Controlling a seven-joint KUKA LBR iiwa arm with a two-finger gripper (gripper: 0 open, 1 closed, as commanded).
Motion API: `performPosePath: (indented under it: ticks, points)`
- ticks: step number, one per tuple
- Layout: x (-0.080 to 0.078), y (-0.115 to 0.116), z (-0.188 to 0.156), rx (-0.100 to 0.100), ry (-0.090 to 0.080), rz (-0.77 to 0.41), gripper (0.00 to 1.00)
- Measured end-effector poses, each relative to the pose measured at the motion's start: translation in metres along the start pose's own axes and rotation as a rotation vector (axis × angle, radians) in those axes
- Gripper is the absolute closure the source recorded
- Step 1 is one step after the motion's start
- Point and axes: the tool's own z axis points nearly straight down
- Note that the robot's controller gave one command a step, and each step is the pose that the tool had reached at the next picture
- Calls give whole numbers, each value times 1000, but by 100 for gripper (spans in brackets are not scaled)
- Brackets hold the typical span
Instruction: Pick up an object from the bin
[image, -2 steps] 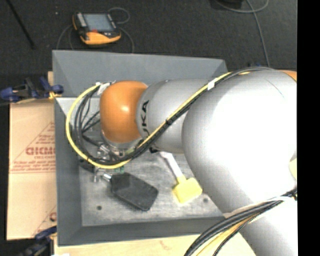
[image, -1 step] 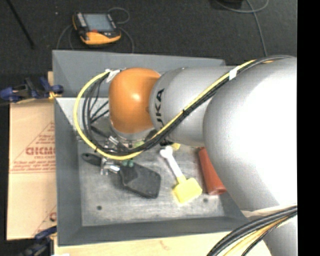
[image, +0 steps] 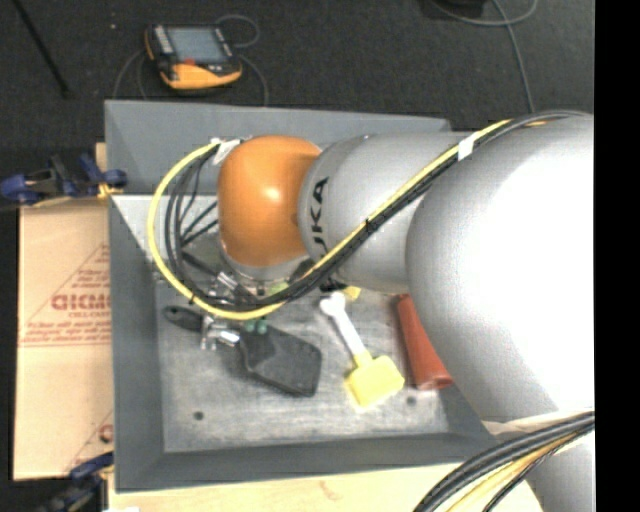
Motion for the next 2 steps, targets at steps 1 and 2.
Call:
performPosePath:
  ticks: [1, 2]
  points:
    - [6, 2, -43, 3, 8, 9, 100]
    - [-2, 4, -69, -2, -8, 14, 100]
